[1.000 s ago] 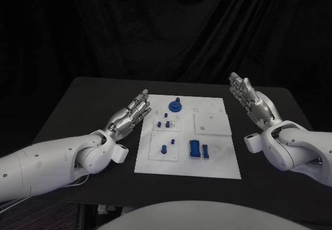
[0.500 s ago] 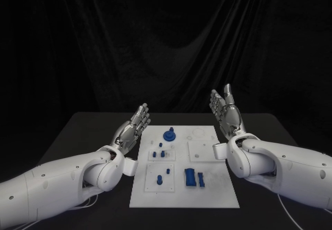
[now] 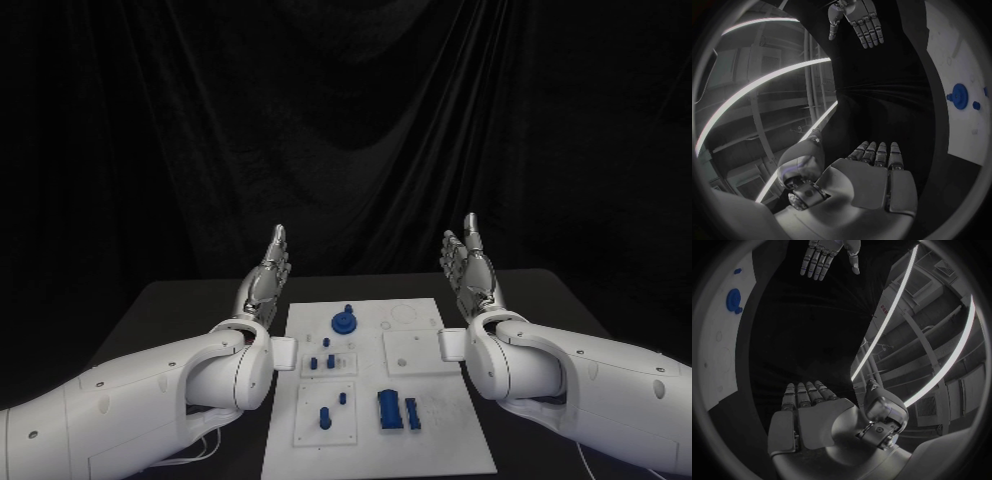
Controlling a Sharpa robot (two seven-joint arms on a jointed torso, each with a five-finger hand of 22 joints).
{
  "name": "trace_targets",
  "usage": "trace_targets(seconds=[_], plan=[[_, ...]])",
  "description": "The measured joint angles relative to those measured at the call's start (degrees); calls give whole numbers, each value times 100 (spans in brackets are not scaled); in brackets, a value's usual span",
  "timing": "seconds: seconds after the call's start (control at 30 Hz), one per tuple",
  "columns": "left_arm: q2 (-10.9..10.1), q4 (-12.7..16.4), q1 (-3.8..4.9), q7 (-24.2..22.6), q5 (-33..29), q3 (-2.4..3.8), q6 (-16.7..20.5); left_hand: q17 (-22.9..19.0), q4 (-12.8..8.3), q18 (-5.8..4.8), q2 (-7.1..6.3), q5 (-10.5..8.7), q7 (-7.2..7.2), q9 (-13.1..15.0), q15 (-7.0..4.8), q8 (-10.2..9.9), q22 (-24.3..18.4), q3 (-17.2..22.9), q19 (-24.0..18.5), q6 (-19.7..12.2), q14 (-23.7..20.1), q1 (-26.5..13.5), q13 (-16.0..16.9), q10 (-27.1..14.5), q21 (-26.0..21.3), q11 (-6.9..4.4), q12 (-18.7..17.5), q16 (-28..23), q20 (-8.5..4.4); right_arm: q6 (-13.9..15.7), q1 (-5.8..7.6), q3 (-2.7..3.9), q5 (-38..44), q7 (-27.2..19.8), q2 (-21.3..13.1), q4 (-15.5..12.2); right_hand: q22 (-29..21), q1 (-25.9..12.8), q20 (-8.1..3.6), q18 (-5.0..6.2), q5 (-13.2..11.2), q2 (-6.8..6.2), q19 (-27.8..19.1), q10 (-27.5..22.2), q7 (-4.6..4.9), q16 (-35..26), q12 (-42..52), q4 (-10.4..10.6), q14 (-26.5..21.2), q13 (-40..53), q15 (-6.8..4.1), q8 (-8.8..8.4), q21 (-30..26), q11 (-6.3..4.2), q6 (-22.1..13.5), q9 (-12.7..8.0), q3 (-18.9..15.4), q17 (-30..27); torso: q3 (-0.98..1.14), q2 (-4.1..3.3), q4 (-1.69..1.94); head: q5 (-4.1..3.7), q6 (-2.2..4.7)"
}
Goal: Assemble the parts on the task board
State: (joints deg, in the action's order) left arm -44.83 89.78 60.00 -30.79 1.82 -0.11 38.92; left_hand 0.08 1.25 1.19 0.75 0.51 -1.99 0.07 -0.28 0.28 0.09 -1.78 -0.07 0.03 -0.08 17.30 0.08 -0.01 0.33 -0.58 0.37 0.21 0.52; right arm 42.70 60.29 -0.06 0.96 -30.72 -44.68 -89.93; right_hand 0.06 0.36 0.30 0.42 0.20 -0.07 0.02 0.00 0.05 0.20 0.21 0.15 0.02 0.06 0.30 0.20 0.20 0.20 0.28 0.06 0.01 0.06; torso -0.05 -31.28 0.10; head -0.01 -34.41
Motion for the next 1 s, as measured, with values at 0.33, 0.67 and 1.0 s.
trace_targets(seconds=[0.33,0.67,1.0], plan=[[3,1,0,117,-116,4,357,1,-110,1,-60,-24,118,1,0,0,1,111,0,-1,0,-582,2,-9,0,9,0,0,0,55,0,0,-79,31,1,0,1,0,0,0,0,0,0,0,0,0,1,0,0,0,0,0,0,0,0,2,0,1,4,9,-9,0,4],[3,2,0,146,-149,3,444,1,-124,-89,-72,-24,159,2,0,0,1,159,0,-1,0,-1392,-1,-9,1,8,0,0,0,72,0,0,-102,42,1,0,1,1,0,1,1,0,0,0,0,0,1,0,0,1,0,0,0,0,0,3,0,1,5,10,-10,0,4],[3,2,0,157,-161,3,466,-3,-124,-87,-78,-24,159,2,0,0,-4,158,0,-1,0,-1695,-3,-9,1,8,1,0,0,80,0,0,-109,46,1,0,2,1,1,1,1,0,0,0,1,0,1,0,0,1,1,0,0,0,1,0,0,2,5,10,-10,0,4]])
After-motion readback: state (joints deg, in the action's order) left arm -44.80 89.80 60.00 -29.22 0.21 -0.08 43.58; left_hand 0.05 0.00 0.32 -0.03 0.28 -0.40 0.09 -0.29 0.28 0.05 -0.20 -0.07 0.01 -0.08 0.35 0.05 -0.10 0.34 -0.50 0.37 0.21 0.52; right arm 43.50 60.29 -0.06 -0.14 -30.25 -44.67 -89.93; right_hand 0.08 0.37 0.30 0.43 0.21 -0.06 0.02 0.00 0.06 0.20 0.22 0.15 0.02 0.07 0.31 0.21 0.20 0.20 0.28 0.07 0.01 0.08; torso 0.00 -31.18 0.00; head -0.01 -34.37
